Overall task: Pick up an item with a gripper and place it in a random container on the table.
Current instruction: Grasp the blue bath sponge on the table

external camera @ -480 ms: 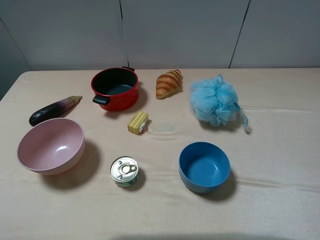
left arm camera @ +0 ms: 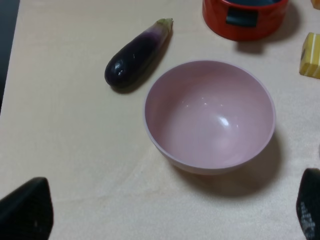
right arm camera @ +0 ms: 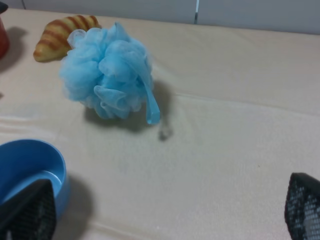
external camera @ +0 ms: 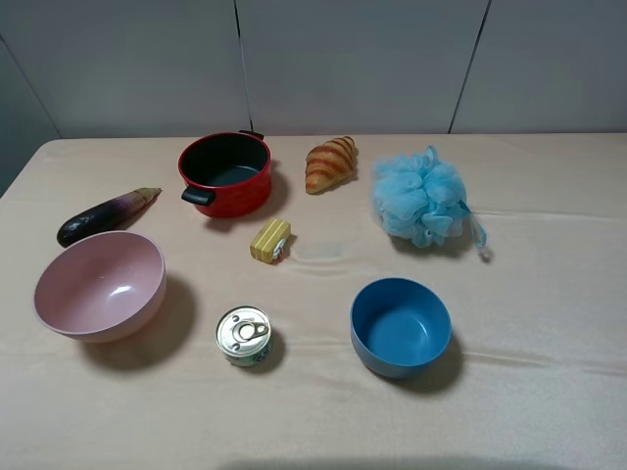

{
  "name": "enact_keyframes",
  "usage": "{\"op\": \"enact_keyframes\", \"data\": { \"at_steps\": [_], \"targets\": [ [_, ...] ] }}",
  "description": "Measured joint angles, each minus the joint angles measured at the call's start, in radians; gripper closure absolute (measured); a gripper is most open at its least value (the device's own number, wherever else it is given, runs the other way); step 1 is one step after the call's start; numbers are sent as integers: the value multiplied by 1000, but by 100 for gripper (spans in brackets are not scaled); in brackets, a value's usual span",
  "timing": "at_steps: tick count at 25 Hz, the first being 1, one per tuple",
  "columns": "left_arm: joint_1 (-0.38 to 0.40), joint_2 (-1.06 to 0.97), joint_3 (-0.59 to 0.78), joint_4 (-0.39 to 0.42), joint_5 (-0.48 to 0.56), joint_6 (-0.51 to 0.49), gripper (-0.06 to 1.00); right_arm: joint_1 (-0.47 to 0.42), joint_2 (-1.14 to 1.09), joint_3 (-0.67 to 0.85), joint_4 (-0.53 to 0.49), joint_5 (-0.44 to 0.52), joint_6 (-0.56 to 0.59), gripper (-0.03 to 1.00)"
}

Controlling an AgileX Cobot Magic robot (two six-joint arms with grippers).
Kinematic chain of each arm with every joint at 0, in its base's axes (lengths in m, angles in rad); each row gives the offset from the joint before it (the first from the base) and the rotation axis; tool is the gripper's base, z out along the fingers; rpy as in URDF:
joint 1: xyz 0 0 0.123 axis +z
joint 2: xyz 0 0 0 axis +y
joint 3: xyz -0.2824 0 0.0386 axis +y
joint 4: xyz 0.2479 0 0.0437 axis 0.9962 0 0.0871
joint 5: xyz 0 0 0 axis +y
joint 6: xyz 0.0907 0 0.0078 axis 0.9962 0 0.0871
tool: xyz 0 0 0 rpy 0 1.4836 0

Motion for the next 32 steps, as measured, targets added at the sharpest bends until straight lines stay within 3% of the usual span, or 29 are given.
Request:
{"op": "enact_keyframes", "data": {
  "at_steps": [32],
  "targets": [
    [0,0,0,0,-1,3,-4,0,0,0,0,0,0,27]
  ]
}}
